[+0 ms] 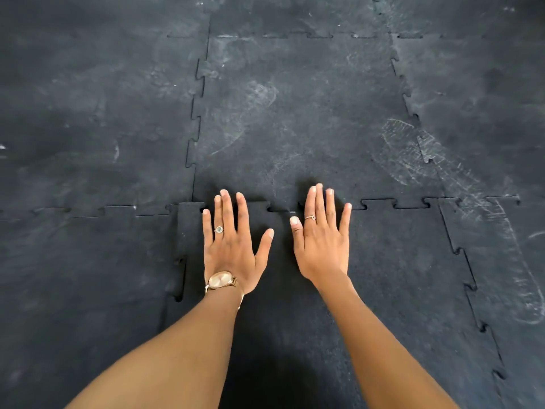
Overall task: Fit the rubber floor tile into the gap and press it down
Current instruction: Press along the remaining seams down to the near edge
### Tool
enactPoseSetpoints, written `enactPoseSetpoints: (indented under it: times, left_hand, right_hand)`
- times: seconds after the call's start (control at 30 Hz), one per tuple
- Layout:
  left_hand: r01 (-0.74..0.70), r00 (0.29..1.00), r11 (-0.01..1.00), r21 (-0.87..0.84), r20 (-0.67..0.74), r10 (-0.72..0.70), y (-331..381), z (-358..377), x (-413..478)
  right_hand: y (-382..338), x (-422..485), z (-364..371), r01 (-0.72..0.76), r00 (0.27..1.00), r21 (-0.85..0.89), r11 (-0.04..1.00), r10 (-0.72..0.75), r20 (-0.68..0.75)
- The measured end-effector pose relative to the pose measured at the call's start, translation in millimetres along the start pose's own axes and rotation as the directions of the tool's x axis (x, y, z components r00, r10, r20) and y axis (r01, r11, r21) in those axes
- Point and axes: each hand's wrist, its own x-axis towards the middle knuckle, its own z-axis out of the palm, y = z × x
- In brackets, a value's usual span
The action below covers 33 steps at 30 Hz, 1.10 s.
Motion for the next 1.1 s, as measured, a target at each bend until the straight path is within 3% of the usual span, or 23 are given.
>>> enactPoseSetpoints:
  times: [0.07, 0.27, 0.47, 0.77, 0.93, 1.0, 1.1]
  left_hand:
    - [-0.011, 1.0, 1.0, -0.011, -0.002, 0.011, 0, 0, 0]
    - [-0.004, 1.0, 0.999, -0.032, -0.013, 0.003, -1, 1, -1]
    - [-0.012, 1.0, 1.0, -0.015, 0.0, 0.012, -2, 0, -1]
    - [-0.008, 1.0, 1.0, -0.017, 0.023, 0.008, -1, -6, -5]
    - [-0.137, 0.99, 0.99, 0.024, 0.041, 0.136, -27, -18, -10]
    - [-0.078, 0.997, 0.994, 0.07, 0.022, 0.077, -57, -21, -28]
    - [0.035, 0.999, 0.999, -0.018, 0.04, -0.034, -83, -17, -48]
  right_hand:
    - [4, -3, 8, -0.016, 0.997, -0.045, 0.999, 0.02, 0.077]
    - [5, 3, 8, 0.003, 0.999, -0.055, 0.999, 0.0, 0.043]
    - [-26, -34, 12, -0.125, 0.992, 0.04, 0.991, 0.127, -0.03]
    - [-25, -36, 11, -0.125, 0.992, -0.016, 0.992, 0.125, 0.03]
    - [-26, -35, 6, -0.118, 0.989, -0.025, 0.993, 0.12, 0.084]
    - [-24, -33, 2, -0.111, 0.984, 0.0, 0.994, 0.11, 0.14]
    - [-23, -28, -15, -0.124, 0.967, 0.11, 0.986, 0.095, 0.236]
